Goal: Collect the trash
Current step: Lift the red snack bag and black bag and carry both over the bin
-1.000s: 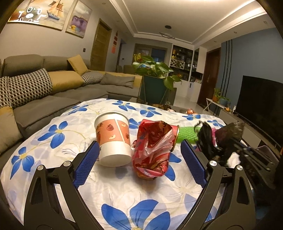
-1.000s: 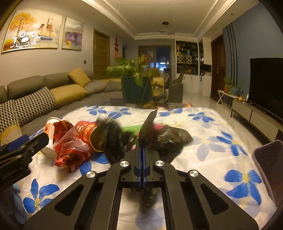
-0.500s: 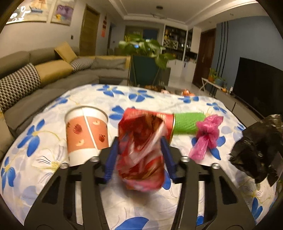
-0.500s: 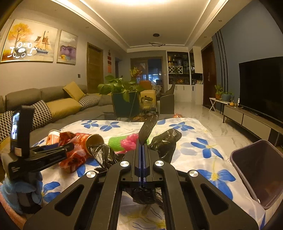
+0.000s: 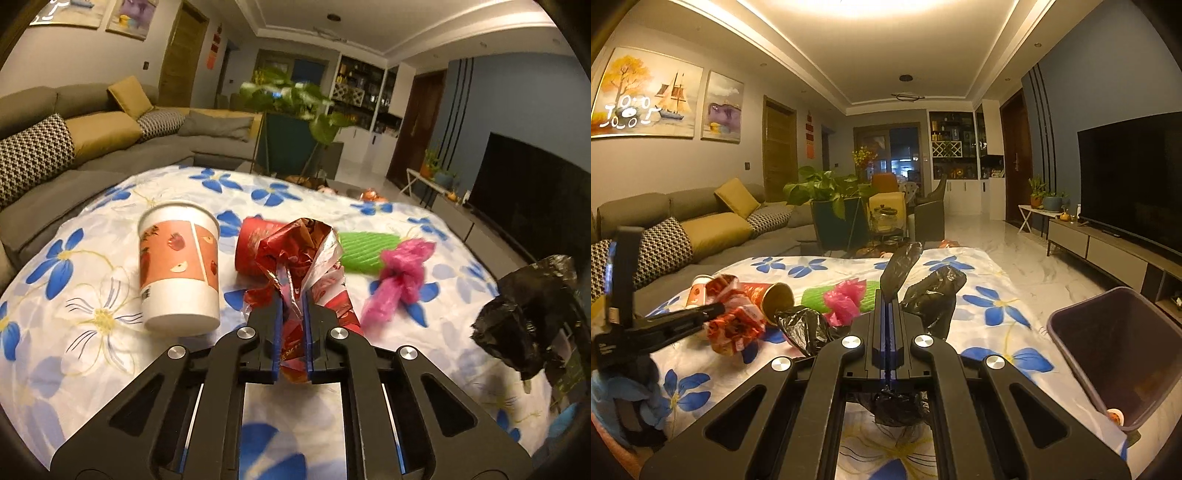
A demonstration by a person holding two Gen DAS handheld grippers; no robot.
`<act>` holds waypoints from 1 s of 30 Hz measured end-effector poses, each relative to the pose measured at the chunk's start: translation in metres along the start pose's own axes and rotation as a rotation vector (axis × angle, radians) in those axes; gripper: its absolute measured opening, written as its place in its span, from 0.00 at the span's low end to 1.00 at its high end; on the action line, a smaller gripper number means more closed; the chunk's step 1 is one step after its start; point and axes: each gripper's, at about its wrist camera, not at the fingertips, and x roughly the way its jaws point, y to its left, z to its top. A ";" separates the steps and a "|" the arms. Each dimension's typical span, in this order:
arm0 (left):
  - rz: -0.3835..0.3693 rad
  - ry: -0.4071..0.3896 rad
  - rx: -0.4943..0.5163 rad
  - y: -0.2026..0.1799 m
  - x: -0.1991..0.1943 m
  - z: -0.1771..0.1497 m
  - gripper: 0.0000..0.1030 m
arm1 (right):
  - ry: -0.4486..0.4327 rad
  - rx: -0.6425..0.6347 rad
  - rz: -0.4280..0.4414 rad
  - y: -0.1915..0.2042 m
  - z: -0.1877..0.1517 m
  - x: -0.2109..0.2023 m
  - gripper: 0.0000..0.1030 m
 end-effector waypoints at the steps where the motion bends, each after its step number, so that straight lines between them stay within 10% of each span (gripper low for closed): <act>1: -0.006 -0.014 0.003 -0.003 -0.007 0.001 0.08 | -0.003 0.002 -0.002 -0.002 0.001 -0.002 0.02; 30: -0.294 -0.105 0.217 -0.206 -0.059 -0.005 0.08 | -0.093 0.072 -0.239 -0.113 0.011 -0.087 0.02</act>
